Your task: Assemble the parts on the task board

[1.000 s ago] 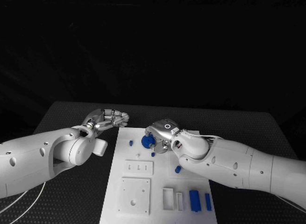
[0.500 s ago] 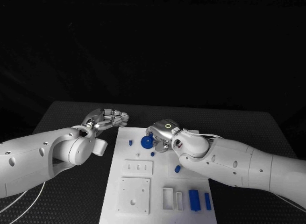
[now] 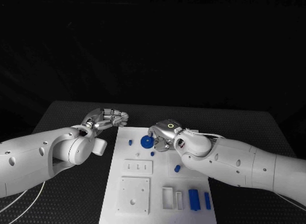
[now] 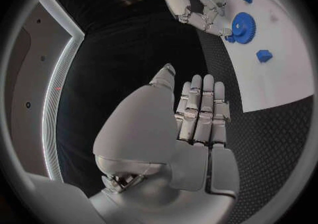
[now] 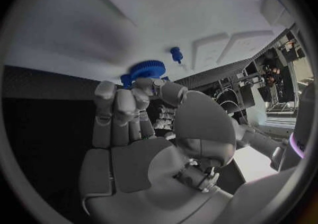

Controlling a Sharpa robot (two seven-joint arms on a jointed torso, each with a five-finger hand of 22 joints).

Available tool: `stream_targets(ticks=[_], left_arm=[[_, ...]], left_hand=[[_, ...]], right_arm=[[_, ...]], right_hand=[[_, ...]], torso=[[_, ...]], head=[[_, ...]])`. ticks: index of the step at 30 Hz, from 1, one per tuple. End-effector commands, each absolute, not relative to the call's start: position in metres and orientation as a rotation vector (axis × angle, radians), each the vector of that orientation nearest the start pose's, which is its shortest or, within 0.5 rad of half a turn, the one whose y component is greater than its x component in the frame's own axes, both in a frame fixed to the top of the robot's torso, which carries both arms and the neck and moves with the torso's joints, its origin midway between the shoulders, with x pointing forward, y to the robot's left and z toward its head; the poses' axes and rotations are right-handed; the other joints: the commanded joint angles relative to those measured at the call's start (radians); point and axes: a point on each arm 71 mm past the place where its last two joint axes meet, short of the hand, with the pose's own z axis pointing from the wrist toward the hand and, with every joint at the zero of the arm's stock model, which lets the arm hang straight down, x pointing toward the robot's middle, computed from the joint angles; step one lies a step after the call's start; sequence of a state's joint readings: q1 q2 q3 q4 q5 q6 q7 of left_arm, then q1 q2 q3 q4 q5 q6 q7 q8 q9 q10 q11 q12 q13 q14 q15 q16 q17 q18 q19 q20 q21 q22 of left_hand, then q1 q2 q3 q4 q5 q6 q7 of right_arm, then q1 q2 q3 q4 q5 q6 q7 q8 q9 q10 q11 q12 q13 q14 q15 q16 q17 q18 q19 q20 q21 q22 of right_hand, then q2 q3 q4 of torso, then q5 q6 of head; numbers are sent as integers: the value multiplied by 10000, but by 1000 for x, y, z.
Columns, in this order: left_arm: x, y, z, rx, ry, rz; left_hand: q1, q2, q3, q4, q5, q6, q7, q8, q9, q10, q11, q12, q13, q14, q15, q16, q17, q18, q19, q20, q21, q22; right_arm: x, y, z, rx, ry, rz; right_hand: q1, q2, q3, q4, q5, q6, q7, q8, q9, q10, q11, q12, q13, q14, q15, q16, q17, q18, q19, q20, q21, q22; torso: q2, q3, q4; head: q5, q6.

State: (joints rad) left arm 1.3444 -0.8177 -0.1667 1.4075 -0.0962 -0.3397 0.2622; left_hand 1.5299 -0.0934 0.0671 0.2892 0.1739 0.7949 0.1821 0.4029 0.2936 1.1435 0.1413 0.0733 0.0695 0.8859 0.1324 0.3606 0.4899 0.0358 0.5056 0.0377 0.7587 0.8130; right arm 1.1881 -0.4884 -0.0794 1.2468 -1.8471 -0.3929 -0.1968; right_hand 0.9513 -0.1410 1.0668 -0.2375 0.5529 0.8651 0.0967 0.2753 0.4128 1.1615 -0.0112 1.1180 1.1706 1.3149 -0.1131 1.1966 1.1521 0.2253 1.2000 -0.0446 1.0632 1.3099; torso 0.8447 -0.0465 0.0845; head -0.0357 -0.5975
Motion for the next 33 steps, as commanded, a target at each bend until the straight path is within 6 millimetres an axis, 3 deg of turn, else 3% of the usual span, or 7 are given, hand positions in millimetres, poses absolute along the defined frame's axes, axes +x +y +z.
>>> stream_targets(ticks=[1,6,10,11,15,25,33], left_arm=[[521,234,-164,-9961,15218,-13206],[520,237,-163,-9987,15178,-13164],[519,238,-163,-9980,15138,-13166],[520,238,-163,-9979,15123,-13158],[522,240,-164,-9969,15078,-13116],[528,245,-170,-9883,15104,-12857],[526,241,-174,-9884,15259,-12991]], left_hand=[[-94,9,-24,24,-14,-12,55,-49,-13,-65,9,-66,-8,-27,69,-41,11,-108,-63,3,6,12],[-93,8,-20,18,-12,-12,54,-49,-12,-66,7,-66,-8,-27,69,-42,12,-106,-64,2,5,14],[-74,14,-3,7,-6,-7,51,-48,-10,-67,14,-63,-7,-25,73,-44,14,-100,-68,-1,3,18],[-72,15,-1,6,-6,-7,51,-48,-9,-67,15,-63,-7,-24,73,-44,15,-99,-68,-1,3,18],[-21,-25,9,-10,-17,11,40,-39,-2,-58,7,-54,-3,-20,76,-48,20,-91,-78,3,0,28],[126,-81,1,-6,-100,101,2,6,33,87,-46,7,26,143,46,34,87,-64,-23,-13,27,74],[138,-103,-15,-8,-117,110,-4,10,37,108,-54,11,27,148,43,35,94,-62,-14,-16,29,80]], right_arm=[[512,-99,-197,-3904,13985,5795],[512,-112,-180,-3145,13649,6570],[513,-125,-162,-2937,13525,6924],[513,-129,-158,-2860,13539,7022],[516,-157,-154,-2243,14039,7428],[529,-211,-154,-1307,15141,7977],[539,-238,-163,-1076,15504,7412]], right_hand=[[-67,-11,43,-4,-8,48,-5,68,-4,38,-28,-26,6,46,-32,14,-8,365,86,-4,29,74],[92,-437,-227,129,-632,7,27,103,11,164,30,27,17,151,-2,61,4,365,259,-94,66,25],[-625,-1218,-2252,477,-2443,53,201,218,94,132,220,35,17,155,157,34,-51,356,374,-71,151,24],[-379,-1111,-2878,450,-3351,25,260,245,123,71,223,37,32,117,186,22,-52,365,272,-111,91,5],[110,-1164,-3786,590,-4222,103,324,328,165,-60,284,38,52,2,234,-3,-43,365,51,-110,-6,-5],[664,-829,-5030,171,-4090,252,434,367,163,-304,383,81,83,-249,318,-12,14,365,-290,-53,-65,56],[851,-764,-5513,-160,-3708,232,408,316,122,-469,360,60,69,-411,298,-67,17,365,-483,0,-130,68]], torso=[[1,7,2],[-6,9,-33],[-6,25,-91],[-11,36,-90],[-49,77,-148],[-190,226,-422],[-232,312,-494]], head=[[-13,30],[-27,75],[-16,129],[-38,153],[-53,194],[-64,247],[-80,171]])
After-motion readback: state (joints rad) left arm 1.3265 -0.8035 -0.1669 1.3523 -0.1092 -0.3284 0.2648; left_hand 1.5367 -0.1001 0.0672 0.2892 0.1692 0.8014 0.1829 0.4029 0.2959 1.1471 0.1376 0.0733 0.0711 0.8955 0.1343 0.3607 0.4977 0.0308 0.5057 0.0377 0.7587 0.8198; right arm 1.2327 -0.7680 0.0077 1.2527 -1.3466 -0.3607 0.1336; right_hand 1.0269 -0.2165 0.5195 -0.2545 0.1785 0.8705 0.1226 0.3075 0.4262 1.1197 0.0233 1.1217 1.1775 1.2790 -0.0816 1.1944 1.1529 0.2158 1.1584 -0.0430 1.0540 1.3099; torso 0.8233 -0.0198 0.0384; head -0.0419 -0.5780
